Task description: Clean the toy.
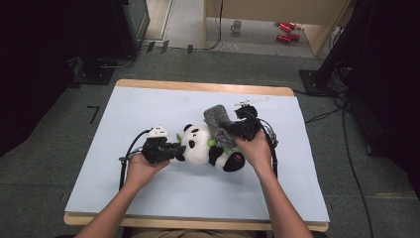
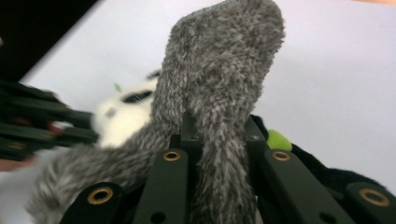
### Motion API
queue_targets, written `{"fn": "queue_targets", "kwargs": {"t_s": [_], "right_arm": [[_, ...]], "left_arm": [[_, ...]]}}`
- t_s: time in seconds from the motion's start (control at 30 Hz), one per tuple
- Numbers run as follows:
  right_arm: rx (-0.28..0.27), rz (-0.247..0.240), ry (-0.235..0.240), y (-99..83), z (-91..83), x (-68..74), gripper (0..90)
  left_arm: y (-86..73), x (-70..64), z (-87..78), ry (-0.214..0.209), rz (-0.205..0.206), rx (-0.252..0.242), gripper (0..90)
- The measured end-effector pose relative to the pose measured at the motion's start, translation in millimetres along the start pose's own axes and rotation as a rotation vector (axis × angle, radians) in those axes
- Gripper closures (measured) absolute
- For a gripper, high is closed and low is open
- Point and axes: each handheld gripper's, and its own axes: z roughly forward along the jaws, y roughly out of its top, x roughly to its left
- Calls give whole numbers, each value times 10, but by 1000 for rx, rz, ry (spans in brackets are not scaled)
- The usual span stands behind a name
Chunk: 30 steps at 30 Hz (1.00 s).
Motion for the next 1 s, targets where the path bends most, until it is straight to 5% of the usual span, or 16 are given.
{"fn": "queue_targets", "kwargs": {"t_s": [0.23,0.37,0.57,0.73,1.0], "right_arm": [[-56,-31,79,72,-141,226,783],[-33,-72,131,69,-47,452,783],[17,-124,148,3,145,693,783],[83,-138,121,-101,358,707,783],[72,-218,47,-118,355,699,786]], "left_arm": [[12,-16,6,7,0,-3,779],[10,-13,1,3,3,-3,778],[16,-28,-4,16,9,-8,778],[22,-40,-2,30,13,-5,780],[41,-33,2,25,5,-6,789]]}}
